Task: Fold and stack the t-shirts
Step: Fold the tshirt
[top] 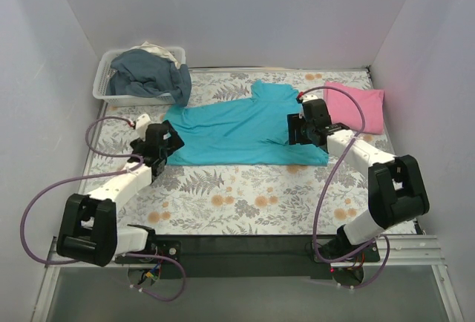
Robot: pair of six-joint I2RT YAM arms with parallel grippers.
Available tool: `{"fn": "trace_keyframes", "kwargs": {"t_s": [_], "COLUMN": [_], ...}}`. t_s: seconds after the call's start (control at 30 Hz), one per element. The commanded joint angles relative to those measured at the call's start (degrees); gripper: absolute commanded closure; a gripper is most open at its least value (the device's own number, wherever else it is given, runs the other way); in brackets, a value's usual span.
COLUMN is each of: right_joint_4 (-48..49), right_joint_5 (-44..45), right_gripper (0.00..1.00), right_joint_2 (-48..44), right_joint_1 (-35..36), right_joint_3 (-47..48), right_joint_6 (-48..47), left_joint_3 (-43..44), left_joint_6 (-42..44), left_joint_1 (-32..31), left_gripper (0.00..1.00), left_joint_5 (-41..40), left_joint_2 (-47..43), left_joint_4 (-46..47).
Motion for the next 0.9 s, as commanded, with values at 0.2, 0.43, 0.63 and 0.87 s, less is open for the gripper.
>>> {"fn": "trace_keyframes", "kwargs": {"t_s": [0.2, 0.43, 0.63, 0.87], "right_joint_4": [7.6, 8.3, 9.62, 9.97], "right_joint_5": [-16.01, -17.17, -16.99, -15.5], "right_gripper": [0.48, 0.52, 0.55, 0.64], "right_joint_2": [7.58, 9.52, 12.51, 15.06], "right_joint_1": [0.12, 0.56, 0.73, 0.74], "right_joint_3": [2.12, 2.83, 3.88, 5.73], "right_joint_6": [2.91, 3.97, 4.06, 4.15], "left_joint_3": [16.06, 24.15, 23.38, 21.0], "left_joint_6": [2.76, 3.82, 3.91, 3.91], "left_joint_1": [-20.04, -24.98, -25.34, -25.34], "left_gripper": [0.06, 0.05, 0.05, 0.04], "left_joint_5": [0.79, 5.09, 5.98, 4.31], "left_joint_2": [19.29, 32.65, 34.43, 33.46], "left_joint_4": [12.12, 15.46, 16.86, 16.52]}}
